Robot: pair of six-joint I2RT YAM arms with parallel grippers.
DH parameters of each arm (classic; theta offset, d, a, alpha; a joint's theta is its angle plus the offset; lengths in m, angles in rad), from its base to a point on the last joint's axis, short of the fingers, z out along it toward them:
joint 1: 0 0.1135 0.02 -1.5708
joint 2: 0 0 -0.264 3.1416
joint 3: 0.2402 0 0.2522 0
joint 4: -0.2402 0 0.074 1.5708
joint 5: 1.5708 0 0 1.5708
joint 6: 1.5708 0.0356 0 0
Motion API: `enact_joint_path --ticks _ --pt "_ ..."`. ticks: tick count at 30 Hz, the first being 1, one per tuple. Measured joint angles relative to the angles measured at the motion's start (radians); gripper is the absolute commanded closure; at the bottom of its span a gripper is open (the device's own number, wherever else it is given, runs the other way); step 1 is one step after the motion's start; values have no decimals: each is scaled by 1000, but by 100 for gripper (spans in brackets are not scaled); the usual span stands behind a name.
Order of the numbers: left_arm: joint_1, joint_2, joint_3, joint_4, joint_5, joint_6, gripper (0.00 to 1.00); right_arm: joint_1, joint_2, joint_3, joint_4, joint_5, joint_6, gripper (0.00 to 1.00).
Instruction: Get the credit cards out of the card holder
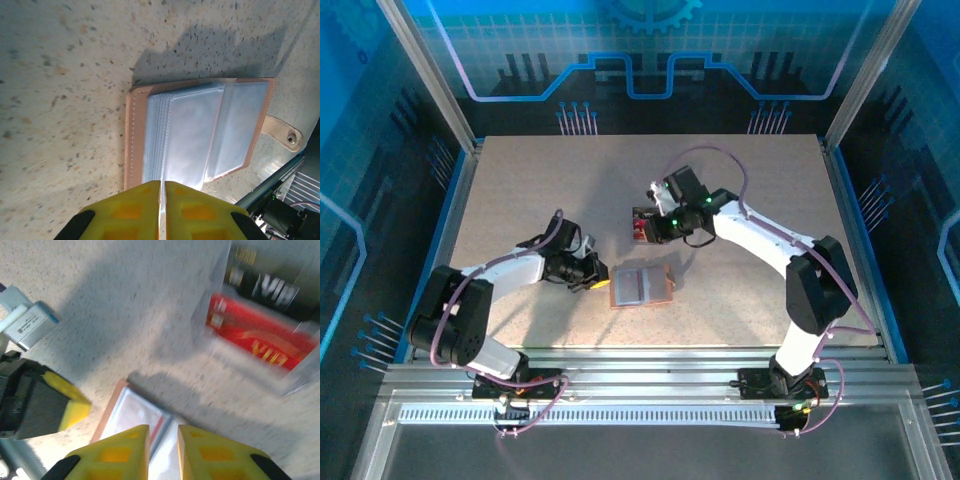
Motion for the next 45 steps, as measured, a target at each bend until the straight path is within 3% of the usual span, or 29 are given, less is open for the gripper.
enact_joint_path --ticks 6,15,45 --pt "-51 45 -5 37 -1 -29 92 69 -6 -159 99 -92 224 84" --pt "-56 58 -37 56 -2 -43 93 151 79 -137 158 -148 336 83" --pt "-56 83 -38 52 -20 -32 93 157 212 -95 114 -166 372 76"
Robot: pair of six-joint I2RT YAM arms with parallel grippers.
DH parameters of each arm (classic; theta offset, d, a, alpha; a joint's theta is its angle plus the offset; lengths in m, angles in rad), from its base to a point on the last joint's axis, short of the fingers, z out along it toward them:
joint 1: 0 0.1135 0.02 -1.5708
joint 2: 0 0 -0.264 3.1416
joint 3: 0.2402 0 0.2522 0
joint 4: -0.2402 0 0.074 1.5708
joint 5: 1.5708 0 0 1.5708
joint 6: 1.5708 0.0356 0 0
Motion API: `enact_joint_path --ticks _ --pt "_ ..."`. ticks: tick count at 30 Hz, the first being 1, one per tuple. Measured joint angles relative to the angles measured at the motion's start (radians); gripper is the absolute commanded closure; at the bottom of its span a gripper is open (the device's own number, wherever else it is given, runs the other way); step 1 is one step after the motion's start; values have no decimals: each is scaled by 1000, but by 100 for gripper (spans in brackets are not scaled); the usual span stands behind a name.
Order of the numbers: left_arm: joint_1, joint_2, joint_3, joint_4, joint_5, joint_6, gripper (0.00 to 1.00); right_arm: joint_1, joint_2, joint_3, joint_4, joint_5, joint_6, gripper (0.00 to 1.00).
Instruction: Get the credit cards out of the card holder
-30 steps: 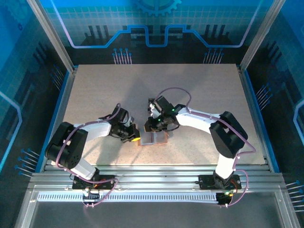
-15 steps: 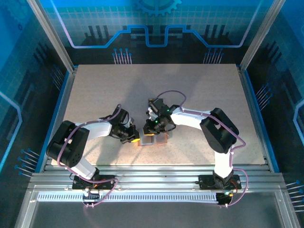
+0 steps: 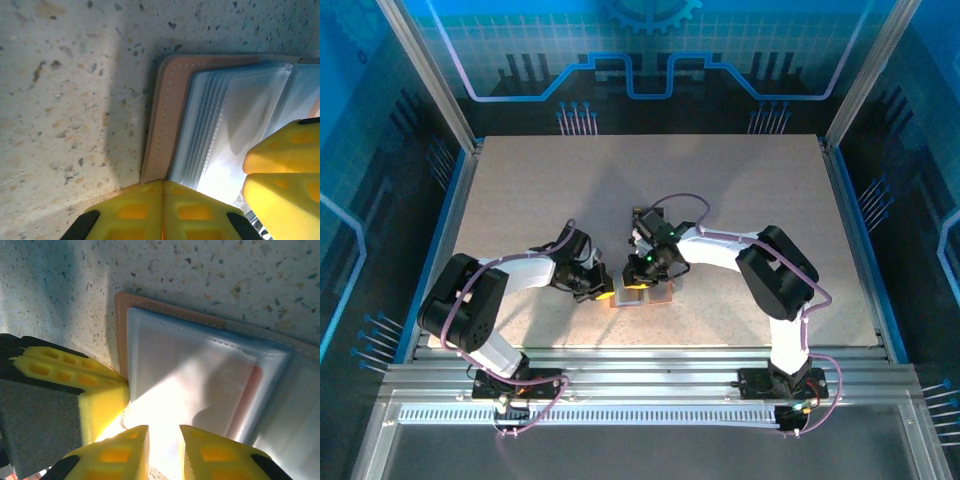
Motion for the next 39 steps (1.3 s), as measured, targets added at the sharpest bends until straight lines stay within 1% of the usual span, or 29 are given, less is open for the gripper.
enact_joint_path --ticks 2,6,18,39 --pt "0 0 0 0 0 0 93 0 2 0 -3 1 0 73" --pt "0 0 0 -1 0 0 93 0 2 0 -14 8 0 72" --pt "0 0 0 -4 -2 18 93 -1 1 -4 -16 21 0 72" --pt "0 5 19 -35 -16 19 93 -29 -47 -99 72 -1 8 73"
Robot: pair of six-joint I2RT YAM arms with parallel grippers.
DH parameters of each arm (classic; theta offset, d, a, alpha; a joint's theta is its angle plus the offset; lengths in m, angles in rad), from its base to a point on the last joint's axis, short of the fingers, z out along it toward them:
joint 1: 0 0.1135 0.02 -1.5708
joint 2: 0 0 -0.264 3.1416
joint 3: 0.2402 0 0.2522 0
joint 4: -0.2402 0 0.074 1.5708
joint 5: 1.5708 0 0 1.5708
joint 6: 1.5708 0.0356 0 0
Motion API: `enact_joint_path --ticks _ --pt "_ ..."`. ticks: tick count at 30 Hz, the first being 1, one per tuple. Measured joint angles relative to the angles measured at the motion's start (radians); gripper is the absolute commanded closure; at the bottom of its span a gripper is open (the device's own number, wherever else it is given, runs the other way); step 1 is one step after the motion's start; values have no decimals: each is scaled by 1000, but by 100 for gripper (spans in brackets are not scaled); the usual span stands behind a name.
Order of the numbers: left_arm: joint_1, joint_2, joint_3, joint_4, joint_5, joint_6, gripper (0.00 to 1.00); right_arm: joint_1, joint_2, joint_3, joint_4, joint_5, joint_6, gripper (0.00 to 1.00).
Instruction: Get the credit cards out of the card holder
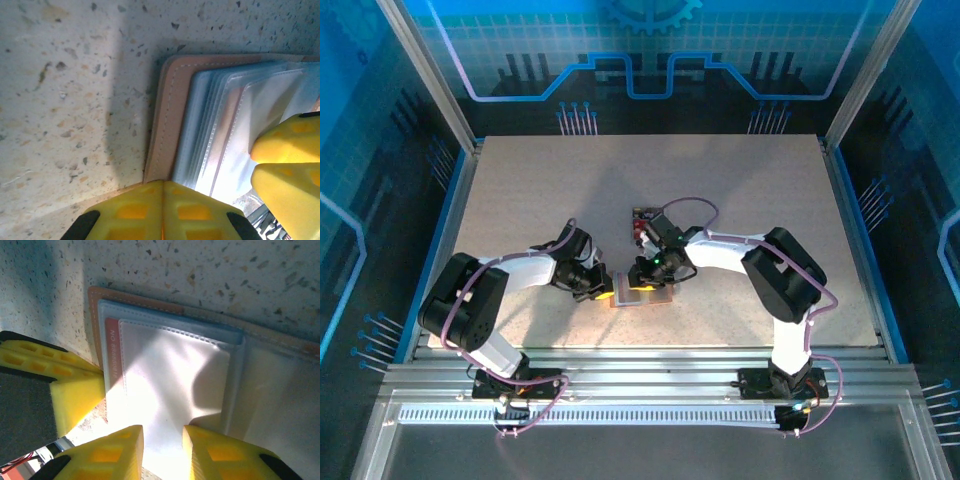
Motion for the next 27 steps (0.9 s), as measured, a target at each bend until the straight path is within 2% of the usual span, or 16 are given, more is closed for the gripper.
enact_joint_path --ticks 7,11,16,23,27 --pt "0 -13 12 -31 -20 -3 93 -6 -3 -23 35 -11 15 73" --pt "-1 -72 16 -55 -27 -19 85 -8 -5 -37 61 -23 26 73" --pt "-8 -110 29 -36 -13 -67 84 -12 -5 -53 90 -37 42 73" --pt "-33 -95 29 6 6 -117 83 -13 -6 -66 122 -49 53 73" --pt "-34 -64 26 34 8 -135 78 -15 -7 -73 135 -53 60 73"
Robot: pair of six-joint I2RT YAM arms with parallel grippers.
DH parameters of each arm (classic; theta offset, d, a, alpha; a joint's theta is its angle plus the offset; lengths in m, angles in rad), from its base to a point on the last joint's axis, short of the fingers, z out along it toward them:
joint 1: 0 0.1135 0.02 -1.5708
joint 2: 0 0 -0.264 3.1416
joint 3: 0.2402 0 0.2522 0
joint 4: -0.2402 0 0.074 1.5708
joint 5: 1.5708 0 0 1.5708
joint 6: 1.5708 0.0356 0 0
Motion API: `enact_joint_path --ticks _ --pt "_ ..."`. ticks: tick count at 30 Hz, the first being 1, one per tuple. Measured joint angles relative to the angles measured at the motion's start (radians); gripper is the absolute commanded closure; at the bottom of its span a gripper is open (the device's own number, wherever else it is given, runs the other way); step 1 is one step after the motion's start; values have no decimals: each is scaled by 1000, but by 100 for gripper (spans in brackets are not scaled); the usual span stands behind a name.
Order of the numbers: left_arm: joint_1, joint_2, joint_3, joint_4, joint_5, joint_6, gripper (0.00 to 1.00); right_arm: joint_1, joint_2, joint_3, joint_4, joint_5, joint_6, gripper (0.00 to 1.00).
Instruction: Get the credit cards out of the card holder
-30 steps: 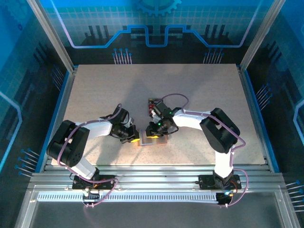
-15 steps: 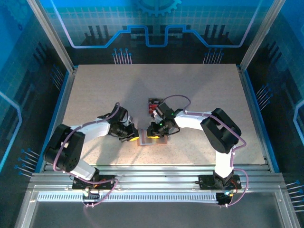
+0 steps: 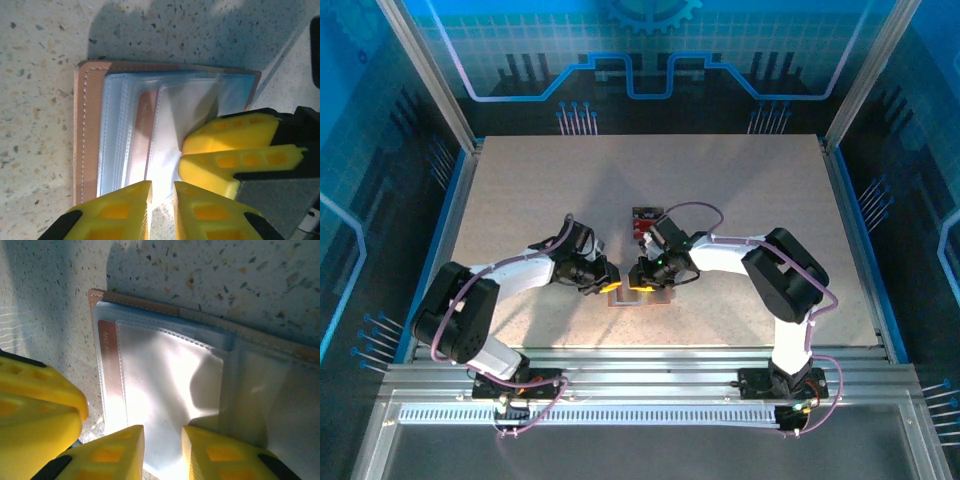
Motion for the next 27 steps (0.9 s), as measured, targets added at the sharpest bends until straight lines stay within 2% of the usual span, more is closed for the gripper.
enact_joint_path --ticks 16,27 --pt "0 38 -24 58 5 -19 66 -40 -17 -106 182 -89 78 74" --pt "0 -9 -10 12 7 -19 58 -51 -17 -153 285 -127 123 74"
